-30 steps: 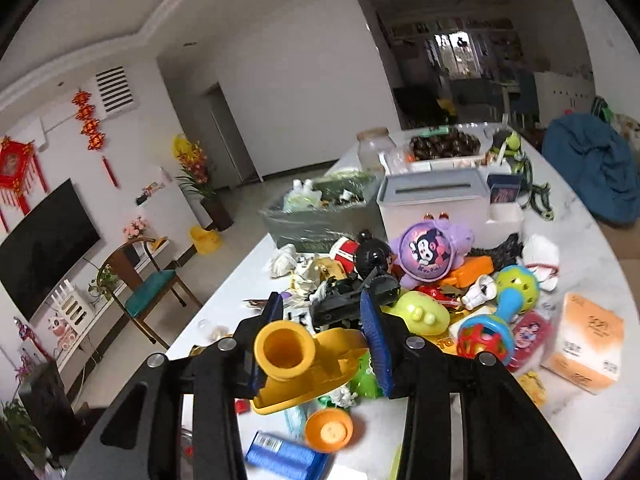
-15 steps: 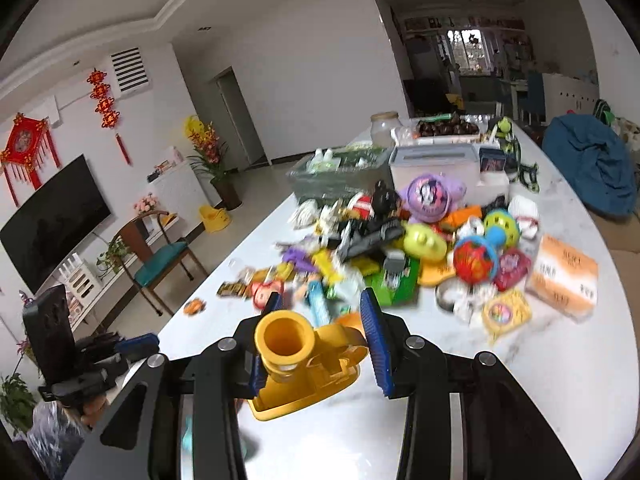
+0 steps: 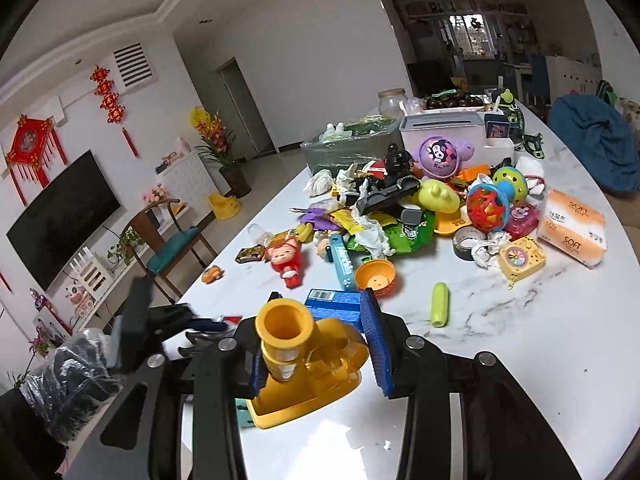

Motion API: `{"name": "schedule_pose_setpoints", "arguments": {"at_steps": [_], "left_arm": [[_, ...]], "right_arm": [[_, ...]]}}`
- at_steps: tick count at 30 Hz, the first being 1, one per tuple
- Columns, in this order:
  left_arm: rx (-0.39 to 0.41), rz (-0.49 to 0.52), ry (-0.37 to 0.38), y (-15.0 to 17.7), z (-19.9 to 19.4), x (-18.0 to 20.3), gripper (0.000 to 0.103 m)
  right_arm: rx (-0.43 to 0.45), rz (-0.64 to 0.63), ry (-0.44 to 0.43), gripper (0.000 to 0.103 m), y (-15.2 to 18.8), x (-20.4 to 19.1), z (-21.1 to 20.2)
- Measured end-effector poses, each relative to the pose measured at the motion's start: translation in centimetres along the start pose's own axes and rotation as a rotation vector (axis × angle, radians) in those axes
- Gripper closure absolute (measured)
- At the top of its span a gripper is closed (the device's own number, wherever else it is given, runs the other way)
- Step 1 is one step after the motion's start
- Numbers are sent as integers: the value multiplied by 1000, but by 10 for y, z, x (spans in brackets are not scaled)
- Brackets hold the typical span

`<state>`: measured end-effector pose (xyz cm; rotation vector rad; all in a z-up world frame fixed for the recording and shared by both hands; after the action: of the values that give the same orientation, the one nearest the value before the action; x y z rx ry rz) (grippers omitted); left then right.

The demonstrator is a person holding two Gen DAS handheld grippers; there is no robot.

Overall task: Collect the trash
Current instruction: 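Grasp the silver robot figure with the left gripper while the right gripper grasps the yellow microscope, then drop the silver robot figure and yellow microscope into the cardboard box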

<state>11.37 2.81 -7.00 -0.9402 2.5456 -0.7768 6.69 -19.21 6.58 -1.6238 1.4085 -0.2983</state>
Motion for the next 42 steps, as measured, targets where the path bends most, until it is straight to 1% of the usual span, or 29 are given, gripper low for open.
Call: {"name": "schedule_pose_setpoints", "arguments": {"at_steps": [1, 3, 4, 5, 6, 7, 9, 10, 13, 16, 17, 19, 21, 23, 25, 27, 28, 29, 31, 32, 34, 35, 36, 37, 38, 39, 40, 41, 42], "left_arm": [[-3, -50, -41, -2, 1, -8, 54], [-3, -126, -80, 0, -2, -14, 55], [22, -185, -116, 1, -13, -18, 56], [59, -236, -128, 0, -25, -21, 56], [107, -299, -127, -3, -41, -24, 56], [165, -357, -155, -7, -61, -26, 56], [220, -409, -173, -13, -86, -24, 56], [247, -420, -189, -17, -102, -18, 56], [295, -412, -217, -27, -137, 2, 56], [392, -355, -220, -36, -179, 38, 56], [417, -330, -207, -36, -190, 54, 56], [443, -271, -201, -29, -207, 86, 56], [446, -222, -184, -14, -214, 110, 55], [423, -172, -146, 9, -213, 142, 55], [386, -142, -110, 30, -206, 163, 55], [327, -107, -71, 56, -192, 187, 55], [282, -98, -43, 71, -181, 200, 55], [255, -93, -31, 82, -175, 204, 55], [168, -70, -11, 104, -149, 220, 55], [133, -74, 11, 113, -137, 224, 55], [70, -82, 36, 134, -115, 222, 54], [25, -84, 47, 144, -96, 223, 54], [-19, -83, 77, 157, -80, 223, 53], [-60, -85, 96, 173, -68, 221, 51], [-109, -102, 96, 184, -45, 220, 42], [-146, -129, 125, 193, -29, 218, 36], [-165, -156, 125, 198, -18, 213, 32], [-192, -192, 112, 202, -8, 207, 32], [-207, -220, 117, 204, -3, 202, 32]], "right_arm": [[1, 2, -3, 63, 0, -1, 1], [2, -1, -1, 63, 1, -2, 4], [2, -5, -2, 63, 1, -3, 5], [3, -9, -5, 63, 2, -3, 6], [1, -13, -9, 63, 2, -4, 9], [-2, -16, -14, 63, 3, -6, 12], [-4, -15, -24, 63, 5, -9, 16], [-6, -15, -38, 63, 6, -12, 18], [11, -30, -58, 63, 11, -23, 9], [30, -54, -74, 64, 22, -35, -16], [31, -59, -81, 64, 27, -39, -23], [27, -79, -92, 64, 42, -48, -42], [9, -99, -108, 64, 68, -58, -64], [-15, -108, -113, 64, 91, -63, -76], [-53, -95, -119, 64, 122, -65, -84], [-96, -80, -119, 64, 151, -64, -84], [-124, -80, -117, 64, 168, -66, -82], [-150, -80, -118, 64, 183, -66, -78], [-200, -72, -118, 64, 212, -64, -67], [-239, -65, -123, 64, 231, -62, -57], [-290, -59, -119, 64, 260, -58, -37], [-318, -64, -121, 64, 273, -57, -27], [-355, -75, -119, 64, 287, -55, -15], [-396, -95, -106, 59, 303, -52, -1], [-438, -105, -104, 45, 316, -49, 10], [-477, -119, -96, 42, 330, -46, 20], [-499, -140, -74, 42, 341, -43, 27], [-511, -155, -59, 42, 346, -41, 29], [-514, -168, -49, 42, 349, -41, 27]]}}
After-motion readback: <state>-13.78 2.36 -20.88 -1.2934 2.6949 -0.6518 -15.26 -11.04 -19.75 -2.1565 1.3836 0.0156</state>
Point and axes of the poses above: each gripper's, at about its wrist camera, not at the fingertips, and z roughly the way its jaws point, x to its right, y to its underside, the point moved 6 cm from there along z, roughly the way its jaws point, and after that the axes turned 5 degrees about -y, right-handed, at the moved point
